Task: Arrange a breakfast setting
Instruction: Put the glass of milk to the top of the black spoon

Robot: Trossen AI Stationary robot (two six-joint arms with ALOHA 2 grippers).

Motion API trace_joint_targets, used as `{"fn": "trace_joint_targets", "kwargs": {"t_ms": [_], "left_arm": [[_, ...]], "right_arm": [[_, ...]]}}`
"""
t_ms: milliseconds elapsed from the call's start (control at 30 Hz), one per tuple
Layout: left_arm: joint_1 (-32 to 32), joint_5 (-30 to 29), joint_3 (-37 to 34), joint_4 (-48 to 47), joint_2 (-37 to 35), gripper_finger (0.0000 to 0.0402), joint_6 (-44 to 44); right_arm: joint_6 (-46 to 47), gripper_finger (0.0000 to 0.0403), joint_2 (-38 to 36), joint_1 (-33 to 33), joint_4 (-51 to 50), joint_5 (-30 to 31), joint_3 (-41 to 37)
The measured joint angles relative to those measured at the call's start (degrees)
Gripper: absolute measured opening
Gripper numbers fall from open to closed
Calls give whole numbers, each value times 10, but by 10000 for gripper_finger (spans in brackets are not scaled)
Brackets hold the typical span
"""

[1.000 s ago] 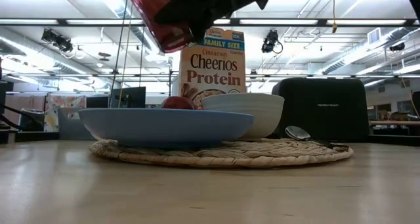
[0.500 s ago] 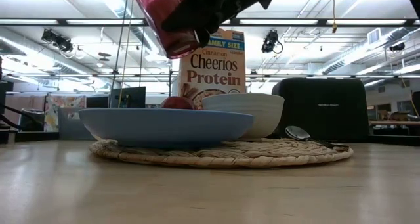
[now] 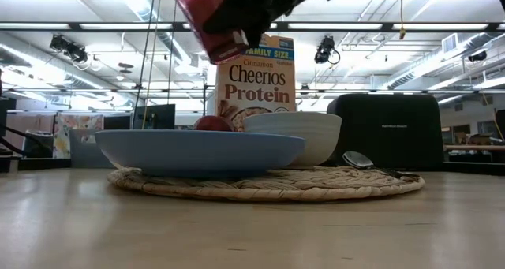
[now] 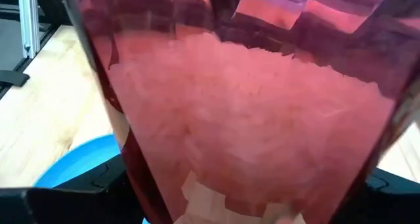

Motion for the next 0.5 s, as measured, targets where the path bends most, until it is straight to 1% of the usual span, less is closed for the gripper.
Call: {"fn": "trace_joint_targets", "kwargs": {"t_ms": [133,233,400,500], "left_arm": [[-6,-11,53,-9,-18,174,-4],[-19,-64,66,23,-40,198,12],[-27,-118,65,96,-54,203,49],[-22,-175,65,118,-53,197,69]], "right_arm": [[24,333,-62,-7,5,26,-76],[44,333,-130,-8,24,62,-165],[86,333,-264,-1,103,127,-336],[106,333,-340,8,142,173,-434]]}}
